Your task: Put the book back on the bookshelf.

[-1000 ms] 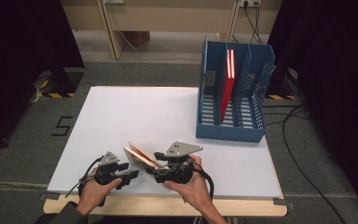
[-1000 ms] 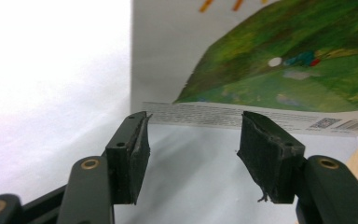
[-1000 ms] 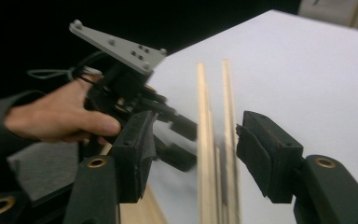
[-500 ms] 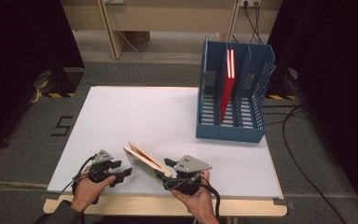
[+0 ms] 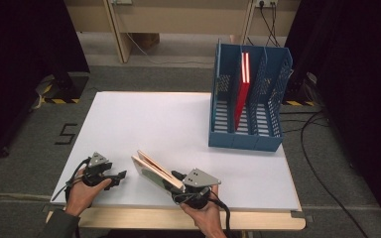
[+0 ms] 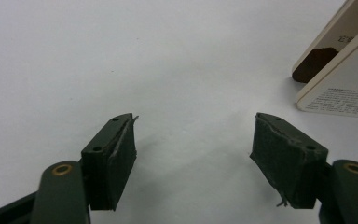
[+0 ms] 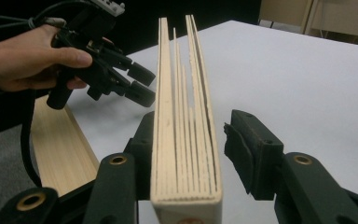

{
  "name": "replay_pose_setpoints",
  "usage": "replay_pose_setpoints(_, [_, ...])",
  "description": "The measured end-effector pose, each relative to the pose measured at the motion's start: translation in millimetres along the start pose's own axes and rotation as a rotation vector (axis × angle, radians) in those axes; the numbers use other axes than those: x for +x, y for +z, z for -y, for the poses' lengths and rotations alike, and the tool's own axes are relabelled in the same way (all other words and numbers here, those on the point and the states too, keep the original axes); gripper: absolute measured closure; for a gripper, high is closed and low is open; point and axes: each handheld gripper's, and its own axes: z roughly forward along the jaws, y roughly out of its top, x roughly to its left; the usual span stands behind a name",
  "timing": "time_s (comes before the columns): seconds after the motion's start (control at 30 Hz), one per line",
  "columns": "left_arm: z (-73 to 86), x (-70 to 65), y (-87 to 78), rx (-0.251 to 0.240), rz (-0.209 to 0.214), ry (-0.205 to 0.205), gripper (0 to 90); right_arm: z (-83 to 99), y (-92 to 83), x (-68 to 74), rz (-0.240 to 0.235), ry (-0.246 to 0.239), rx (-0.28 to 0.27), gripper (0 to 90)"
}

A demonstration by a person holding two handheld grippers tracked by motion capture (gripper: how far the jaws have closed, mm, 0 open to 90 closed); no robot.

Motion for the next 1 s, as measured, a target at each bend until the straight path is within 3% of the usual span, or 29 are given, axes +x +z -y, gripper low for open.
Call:
replay_pose_setpoints(0.37, [0.9, -5.4, 6.8, 0.036, -0.015, 0.021, 19.6, 10.0, 13.5, 3.6, 0.007, -0.036, -0.002, 62.0])
replay_pose_setpoints(0.57, [1.2, -7.0, 7.6, 0.036, -0.02, 0.023, 17.8, 13.7, 17.5, 2.9, 0.004, -0.032, -0.004, 66.1])
replay_pose_setpoints(0.8, [1.3, -7.1, 7.7, 0.037, -0.02, 0.024, 17.5, 14.6, 19.2, 1.8, 0.013, -0.064, -0.023, 73.8])
replay_pose_setpoints(1.0, [1.2, -7.3, 7.8, 0.038, -0.022, 0.023, 17.4, 16.5, 19.5, -6.8, 0.004, -0.03, -0.058, 75.6])
